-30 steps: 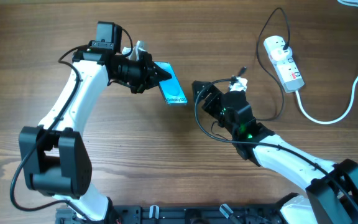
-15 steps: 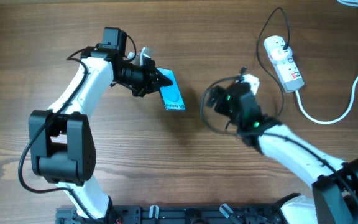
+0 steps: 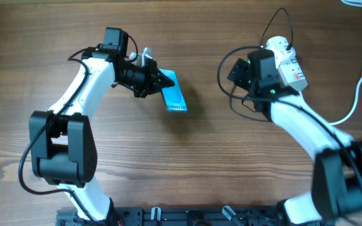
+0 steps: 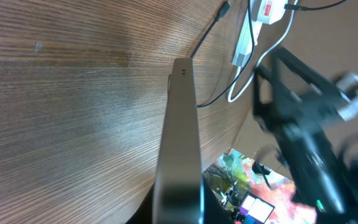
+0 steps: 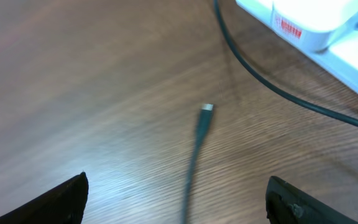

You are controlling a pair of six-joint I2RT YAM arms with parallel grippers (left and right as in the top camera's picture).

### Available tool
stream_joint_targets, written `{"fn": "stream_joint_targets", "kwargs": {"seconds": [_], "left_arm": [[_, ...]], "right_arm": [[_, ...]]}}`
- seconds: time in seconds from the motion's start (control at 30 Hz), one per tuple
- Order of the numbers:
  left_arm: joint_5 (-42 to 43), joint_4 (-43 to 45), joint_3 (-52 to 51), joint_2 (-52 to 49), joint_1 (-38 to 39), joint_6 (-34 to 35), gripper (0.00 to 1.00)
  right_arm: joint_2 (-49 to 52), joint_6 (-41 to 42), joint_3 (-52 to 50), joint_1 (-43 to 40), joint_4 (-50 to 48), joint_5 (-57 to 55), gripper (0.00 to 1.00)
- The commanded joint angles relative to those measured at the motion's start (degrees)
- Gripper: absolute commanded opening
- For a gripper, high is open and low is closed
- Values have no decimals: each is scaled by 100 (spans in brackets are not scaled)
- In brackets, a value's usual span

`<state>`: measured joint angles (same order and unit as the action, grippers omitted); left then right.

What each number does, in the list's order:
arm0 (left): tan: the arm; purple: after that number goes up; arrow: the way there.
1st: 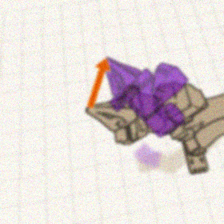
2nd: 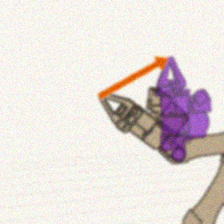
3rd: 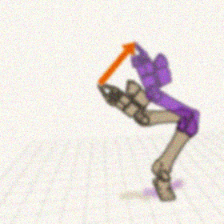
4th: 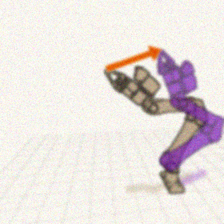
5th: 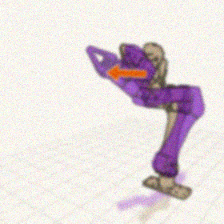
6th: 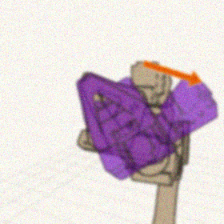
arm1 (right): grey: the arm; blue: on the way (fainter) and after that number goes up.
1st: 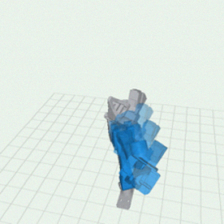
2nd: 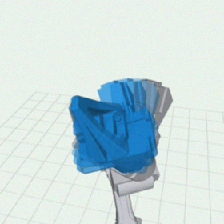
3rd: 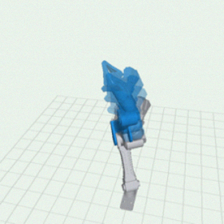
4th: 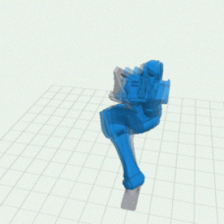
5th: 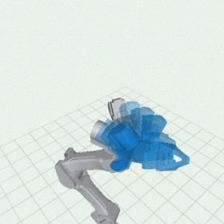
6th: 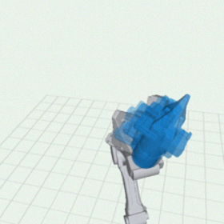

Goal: Plug charger to phone and switch on socket
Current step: 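Move the right gripper to the black cable end near the power strip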

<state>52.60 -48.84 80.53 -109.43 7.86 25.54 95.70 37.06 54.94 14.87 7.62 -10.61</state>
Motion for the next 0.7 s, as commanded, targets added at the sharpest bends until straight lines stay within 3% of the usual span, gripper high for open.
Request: {"fn": "stream_joint_targets", "kwargs": {"seconds": [0.0,0.17,0.3,0.67], "left_arm": [[181,17,107,-20,-20,-133,4],[179,-28,107,-20,-22,-116,4],[179,-26,107,-20,-20,-116,4],[181,-24,107,-20,-26,-114,4]], "right_arm": [[898,-413,673,-70,59,-188,89],[1823,-398,1331,-59,352,-144,78],[1958,-387,1325,-59,426,-192,69],[2380,-452,1325,-59,293,319,64]]}}
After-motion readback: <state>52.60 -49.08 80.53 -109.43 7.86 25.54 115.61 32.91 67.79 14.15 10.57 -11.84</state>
